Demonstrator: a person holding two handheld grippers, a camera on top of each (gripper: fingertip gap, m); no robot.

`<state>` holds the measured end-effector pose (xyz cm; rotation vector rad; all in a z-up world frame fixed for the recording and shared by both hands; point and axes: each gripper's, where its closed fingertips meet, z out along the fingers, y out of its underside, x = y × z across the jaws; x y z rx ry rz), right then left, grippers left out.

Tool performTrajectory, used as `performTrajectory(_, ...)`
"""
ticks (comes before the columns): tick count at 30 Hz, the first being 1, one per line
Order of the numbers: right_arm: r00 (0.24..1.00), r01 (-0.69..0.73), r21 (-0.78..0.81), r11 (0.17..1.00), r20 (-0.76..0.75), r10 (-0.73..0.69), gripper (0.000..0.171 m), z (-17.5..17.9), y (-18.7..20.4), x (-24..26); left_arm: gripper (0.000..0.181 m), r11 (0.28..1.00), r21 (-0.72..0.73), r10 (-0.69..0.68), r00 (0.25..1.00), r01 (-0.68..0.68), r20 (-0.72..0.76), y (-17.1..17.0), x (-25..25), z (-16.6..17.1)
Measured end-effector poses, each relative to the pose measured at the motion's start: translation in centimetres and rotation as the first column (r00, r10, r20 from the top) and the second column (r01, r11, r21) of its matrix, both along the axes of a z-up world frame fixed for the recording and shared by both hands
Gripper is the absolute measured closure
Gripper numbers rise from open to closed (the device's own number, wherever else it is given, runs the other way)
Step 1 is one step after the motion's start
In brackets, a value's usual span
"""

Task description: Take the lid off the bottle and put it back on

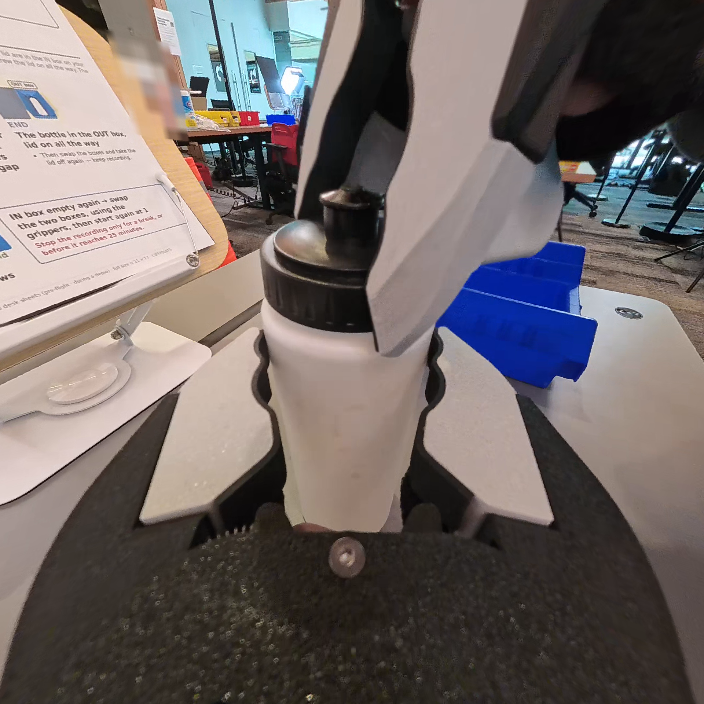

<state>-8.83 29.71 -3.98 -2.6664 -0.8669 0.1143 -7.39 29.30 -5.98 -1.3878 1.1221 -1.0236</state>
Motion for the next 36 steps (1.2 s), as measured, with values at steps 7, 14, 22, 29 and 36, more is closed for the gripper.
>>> performTrajectory(7, 0.987, -0.158, -0.049, 0.986, 0.01, 0.159, 0.094, -0.14, -0.65, -0.25, 0.101, 1.0, 0.013, -0.01, 1.0, 0.01, -0.006, -0.26, -0.07, -0.02)
performTrajectory(14, 0.796, -0.588, -0.114, 0.801, 0.092, 0.598, 0.094, -0.16, -1.02, -0.15, 0.102, 0.999, 0.015, -0.037, 0.999, 0.038, -0.008, -0.46, -0.18, -0.05)
performTrajectory(22, 0.396, -0.873, -0.235, 0.428, 0.172, 0.902, 0.094, -0.11, -0.96, -0.12, 0.102, 0.998, 0.003, -0.064, 0.998, 0.064, -0.011, -0.54, -0.5, -0.09)
performTrajectory(29, -0.091, -0.934, -0.356, 0.002, 0.244, 0.965, 0.094, -0.1, -0.94, 0.32, 0.102, 0.996, -0.007, -0.094, 0.996, 0.094, -0.006, -0.94, -0.28, -0.2)
performTrajectory(36, -0.192, -0.922, -0.377, -0.09, 0.242, 0.951, 0.093, -0.13, -0.78, 0.39, 0.102, 0.994, -0.026, -0.103, 0.995, 0.104, 0.002, -0.94, -0.3, -0.23)
